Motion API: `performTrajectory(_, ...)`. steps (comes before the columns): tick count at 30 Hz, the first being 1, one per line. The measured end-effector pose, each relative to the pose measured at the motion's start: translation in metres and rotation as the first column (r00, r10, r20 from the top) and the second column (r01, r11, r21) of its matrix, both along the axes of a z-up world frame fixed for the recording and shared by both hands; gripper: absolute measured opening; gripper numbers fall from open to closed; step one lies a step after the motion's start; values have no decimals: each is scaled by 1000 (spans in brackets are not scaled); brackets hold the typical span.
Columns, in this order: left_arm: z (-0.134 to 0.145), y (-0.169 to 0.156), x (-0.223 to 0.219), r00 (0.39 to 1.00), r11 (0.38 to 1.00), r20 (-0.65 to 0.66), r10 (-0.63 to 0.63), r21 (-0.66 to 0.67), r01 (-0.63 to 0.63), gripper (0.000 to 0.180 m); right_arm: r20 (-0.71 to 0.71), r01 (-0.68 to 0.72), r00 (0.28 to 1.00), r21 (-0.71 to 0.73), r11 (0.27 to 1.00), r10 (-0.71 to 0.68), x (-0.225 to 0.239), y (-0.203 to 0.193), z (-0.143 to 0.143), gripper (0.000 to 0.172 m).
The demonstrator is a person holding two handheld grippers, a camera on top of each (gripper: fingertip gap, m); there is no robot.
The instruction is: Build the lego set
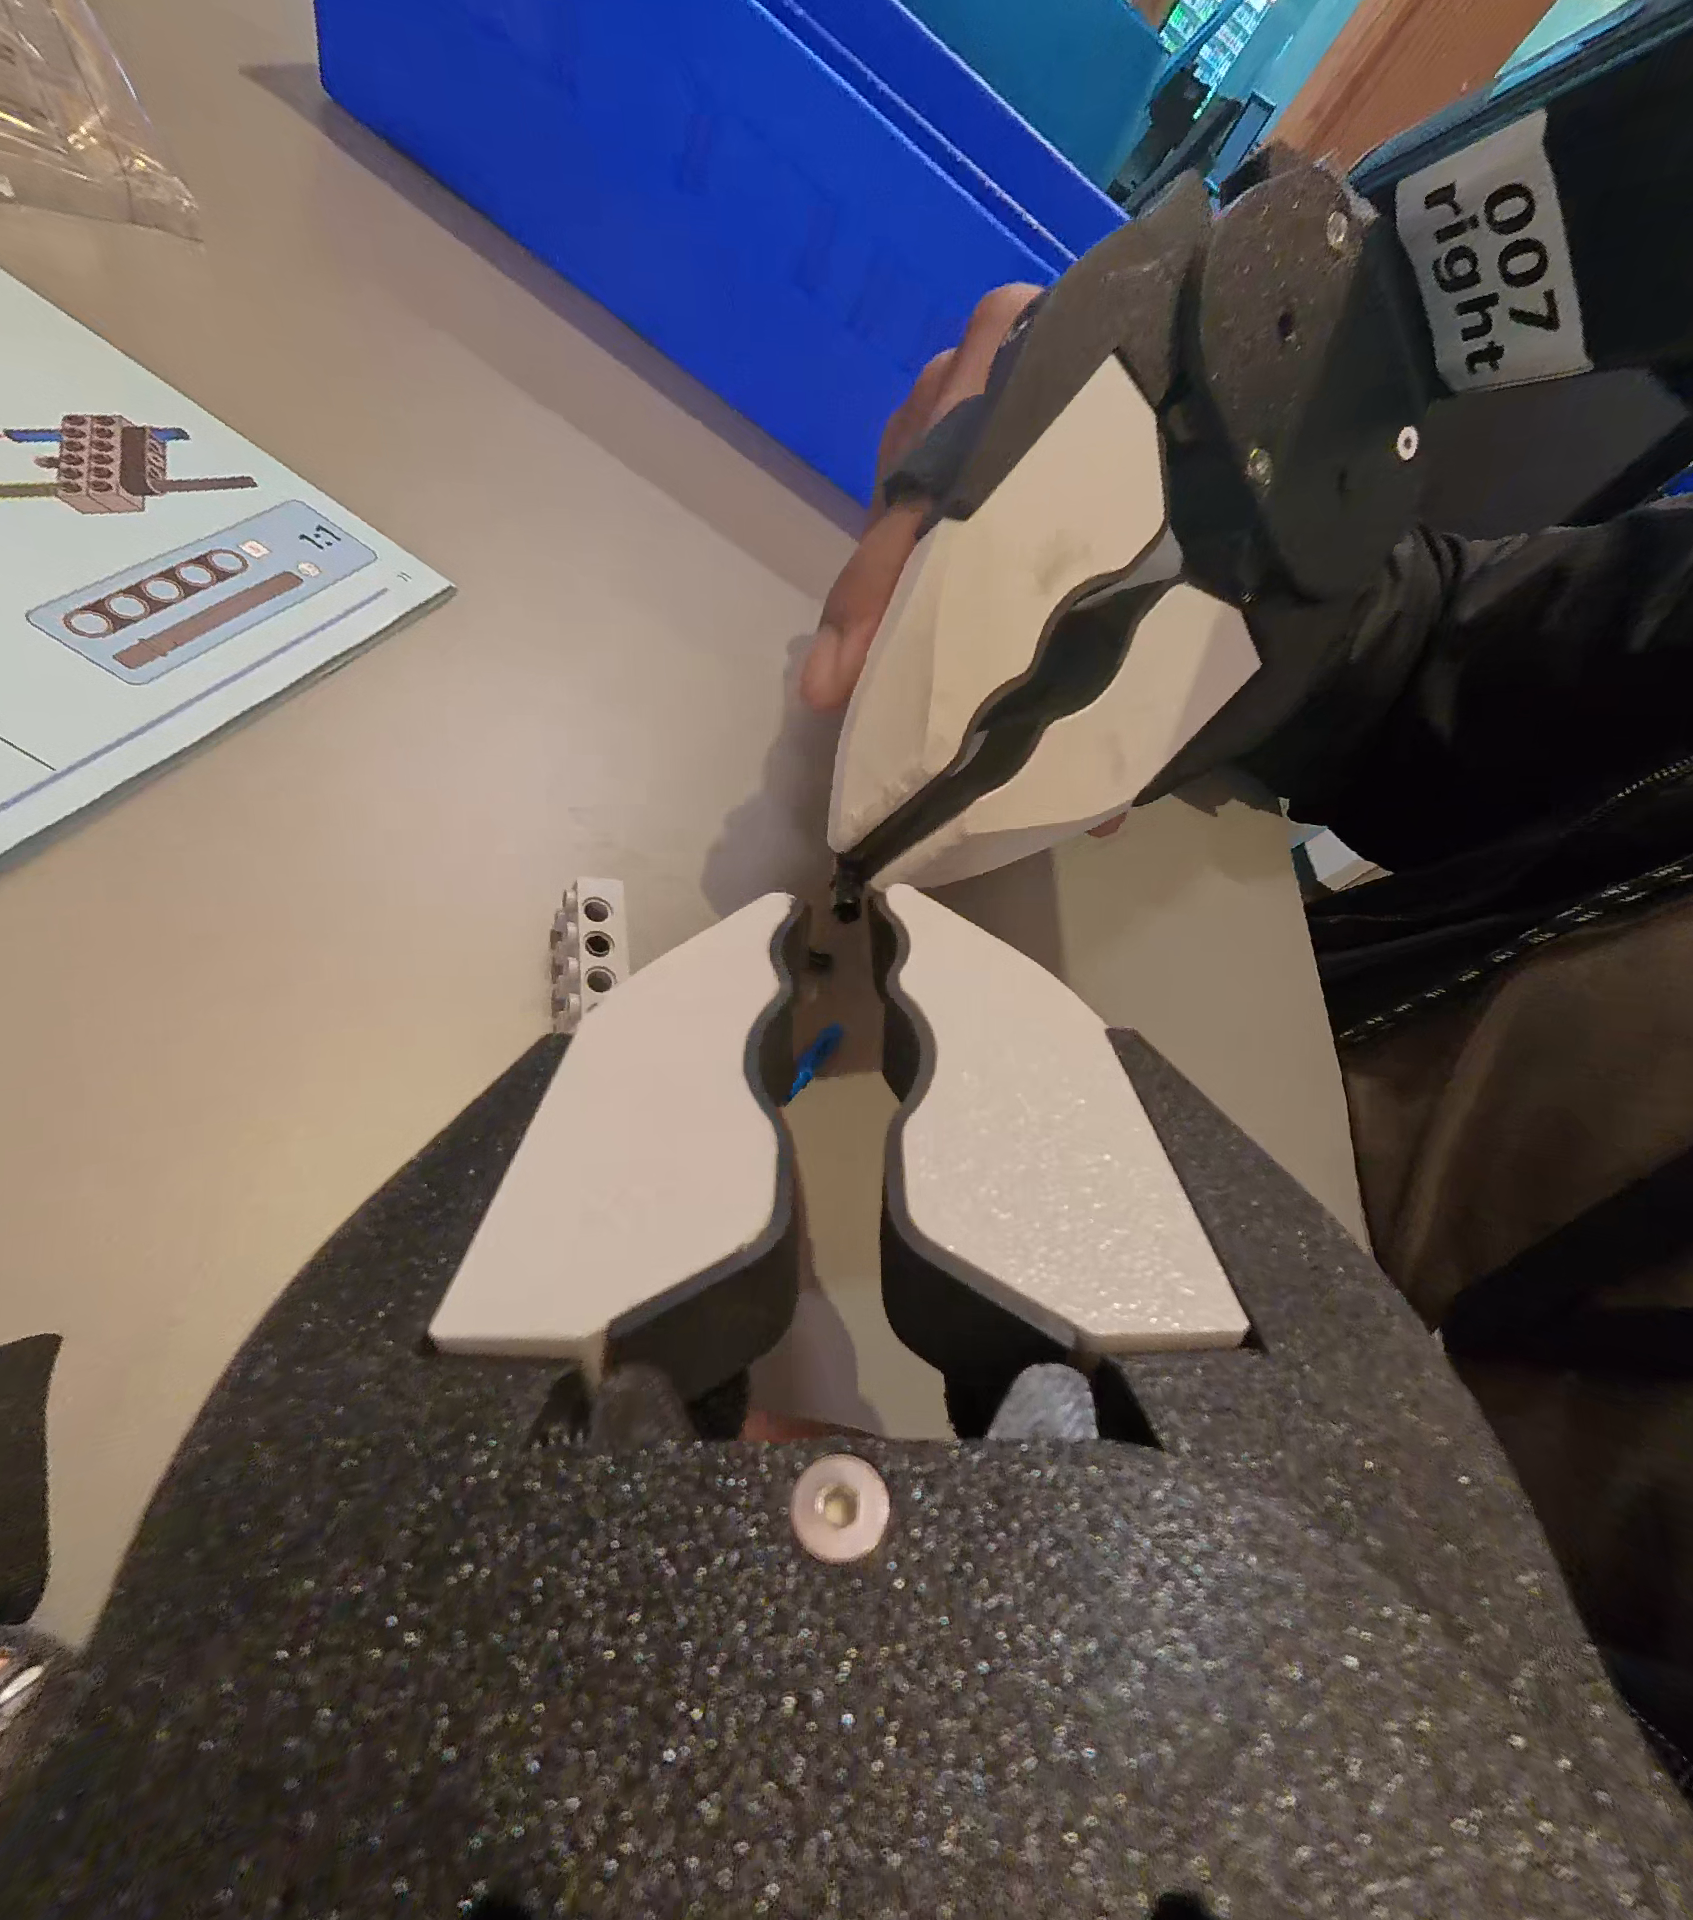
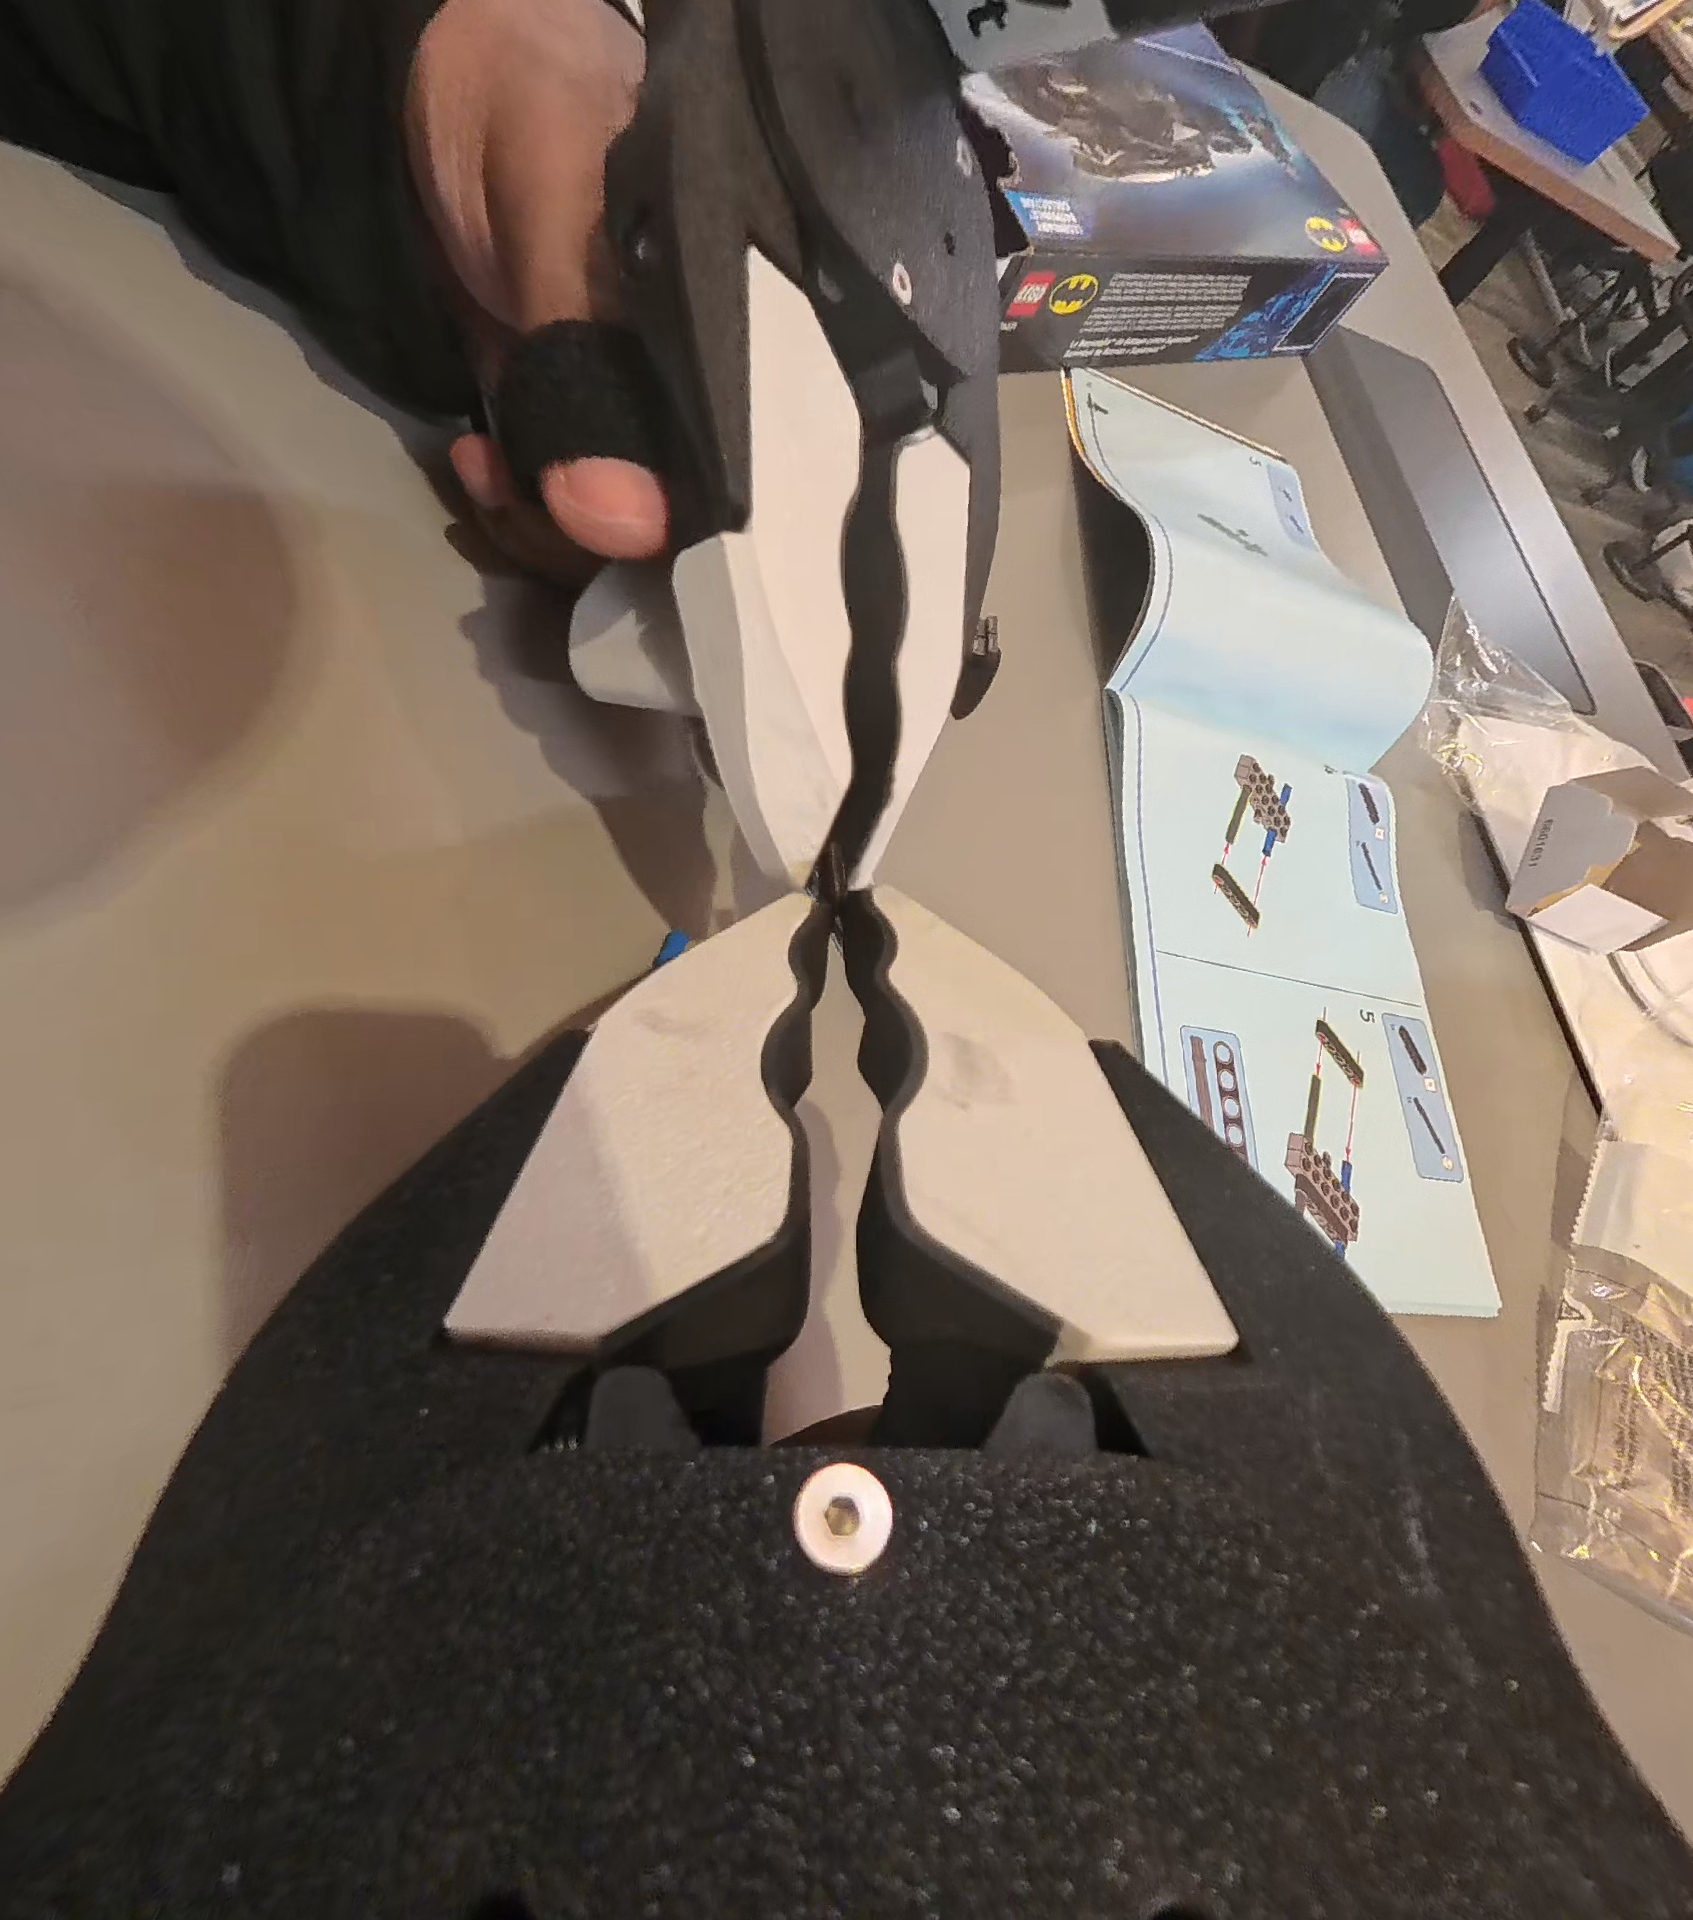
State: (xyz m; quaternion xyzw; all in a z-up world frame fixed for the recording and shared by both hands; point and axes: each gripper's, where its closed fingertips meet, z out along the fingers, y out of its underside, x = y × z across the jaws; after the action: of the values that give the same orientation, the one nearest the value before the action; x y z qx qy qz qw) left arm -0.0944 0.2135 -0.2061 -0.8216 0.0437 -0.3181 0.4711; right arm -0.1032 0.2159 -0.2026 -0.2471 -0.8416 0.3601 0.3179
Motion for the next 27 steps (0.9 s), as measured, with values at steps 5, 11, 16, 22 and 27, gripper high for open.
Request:
performTrajectory(5, 4, -1, 1, 999, 1000, 49, -7, 20, 6, 4, -14, -6, 1000, -7, 1000, 6, 0, -1, 2, 3)
performTrajectory(11, 15, -2, -1, 992, 997, 124, -11, 72, 2, 4, -88, -17, 996, -56, 998, 13, -2, -3, 13, 4)
performTrajectory(16, 31, -6, -4, 964, 991, 262, -39, 133, 4, 4, -185, -33, 983, -116, 993, 11, -4, -5, 24, 11)
performTrajectory(22, 38, -12, 2, 936, 985, 335, -112, 163, 59, 4, -241, -75, 970, -201, 977, 25, -2, -14, 35, 12)
performTrajectory(27, 43, -15, 7, 920, 979, 360, -153, 183, 92, 4, -269, -105, 962, -211, 972, 46, 2, -19, 39, 10)
